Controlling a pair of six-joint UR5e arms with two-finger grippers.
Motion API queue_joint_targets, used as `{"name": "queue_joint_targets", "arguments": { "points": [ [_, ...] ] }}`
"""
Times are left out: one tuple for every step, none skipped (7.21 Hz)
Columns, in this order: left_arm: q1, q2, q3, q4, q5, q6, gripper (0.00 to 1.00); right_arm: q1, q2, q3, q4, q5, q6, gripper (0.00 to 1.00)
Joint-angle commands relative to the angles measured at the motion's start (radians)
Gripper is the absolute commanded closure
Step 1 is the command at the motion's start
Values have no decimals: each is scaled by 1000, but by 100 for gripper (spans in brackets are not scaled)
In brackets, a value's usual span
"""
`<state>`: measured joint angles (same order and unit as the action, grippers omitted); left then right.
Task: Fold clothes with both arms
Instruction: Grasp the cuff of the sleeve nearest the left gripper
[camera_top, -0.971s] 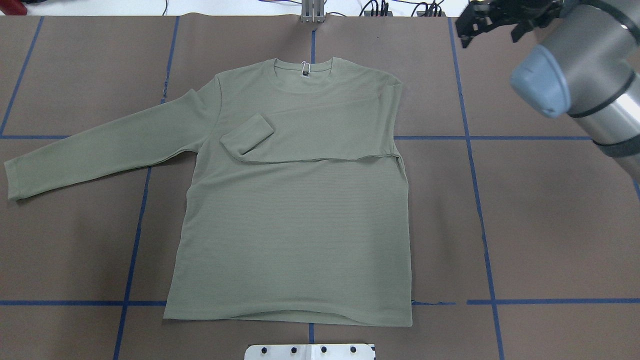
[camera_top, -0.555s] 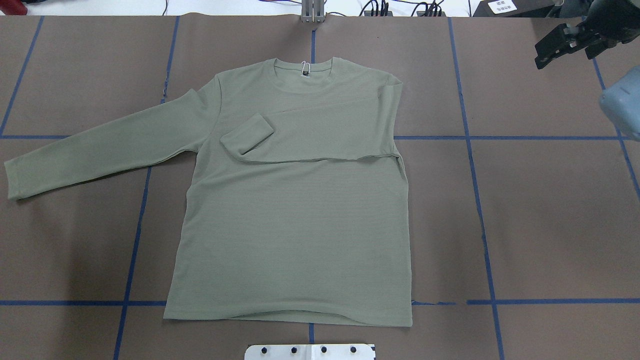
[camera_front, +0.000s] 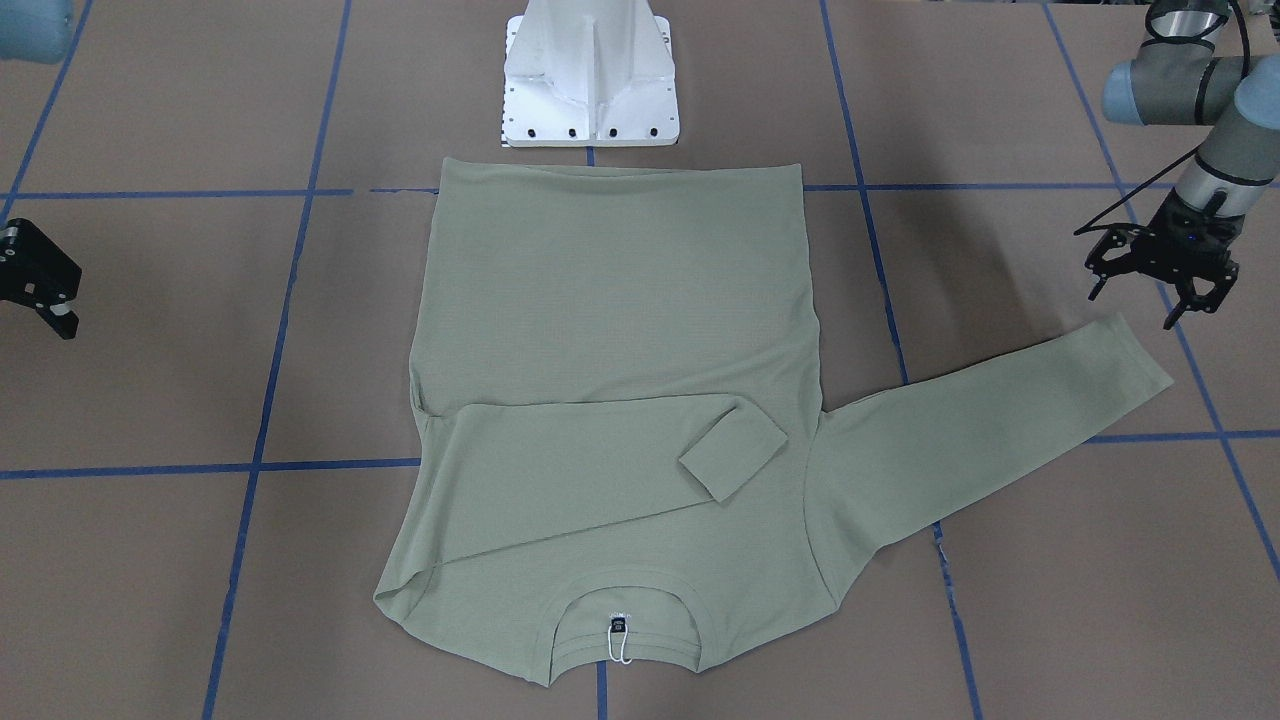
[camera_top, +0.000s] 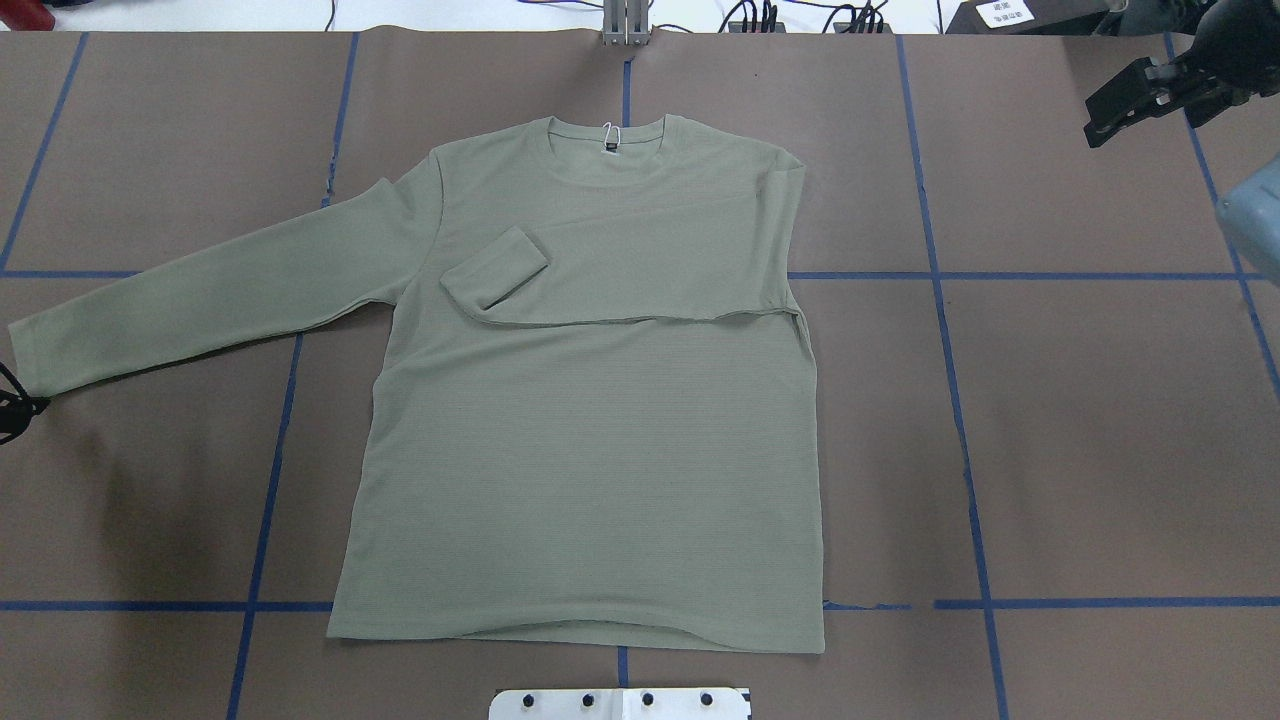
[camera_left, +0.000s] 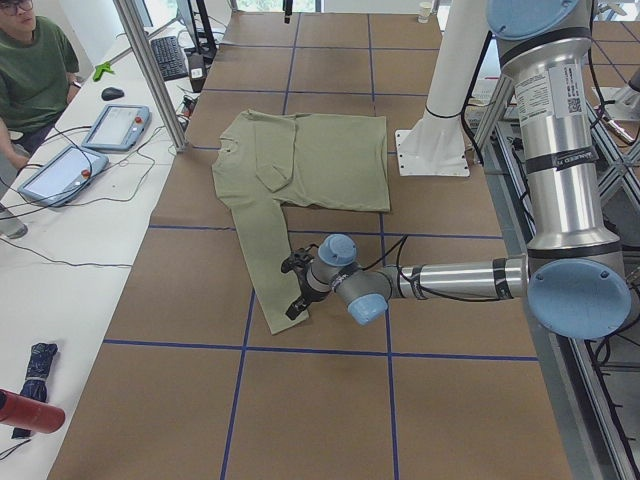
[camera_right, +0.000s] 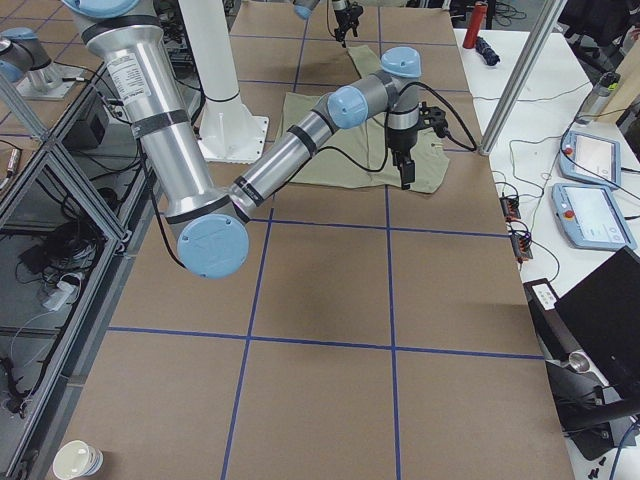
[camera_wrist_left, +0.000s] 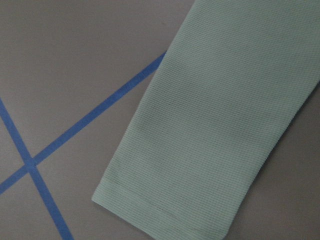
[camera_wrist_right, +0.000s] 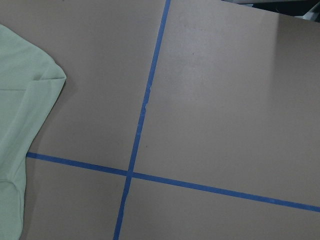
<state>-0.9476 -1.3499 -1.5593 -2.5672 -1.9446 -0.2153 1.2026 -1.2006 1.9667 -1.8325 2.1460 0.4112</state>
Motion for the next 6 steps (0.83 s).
{"name": "queue_joint_targets", "arguments": {
  "points": [
    [21, 2, 28, -21, 7, -4, 14, 0, -8, 8, 1, 0, 0, 0],
    [21, 2, 38, -21, 7, -4, 19, 0, -8, 8, 1, 0, 0, 0],
    [21, 2, 39, -22, 7, -3, 22, 0, -8, 9, 1, -2, 0, 0],
    [21, 2, 41, -21, 7, -4, 30, 0, -8, 9, 1, -2, 1, 0],
    [21, 2, 42, -21, 9, -3, 38, 0, -13, 12, 1, -2, 3, 0],
    [21, 2, 44, -21, 13, -3, 49, 0, -19, 20, 1, -2, 1, 0]
  ]
}}
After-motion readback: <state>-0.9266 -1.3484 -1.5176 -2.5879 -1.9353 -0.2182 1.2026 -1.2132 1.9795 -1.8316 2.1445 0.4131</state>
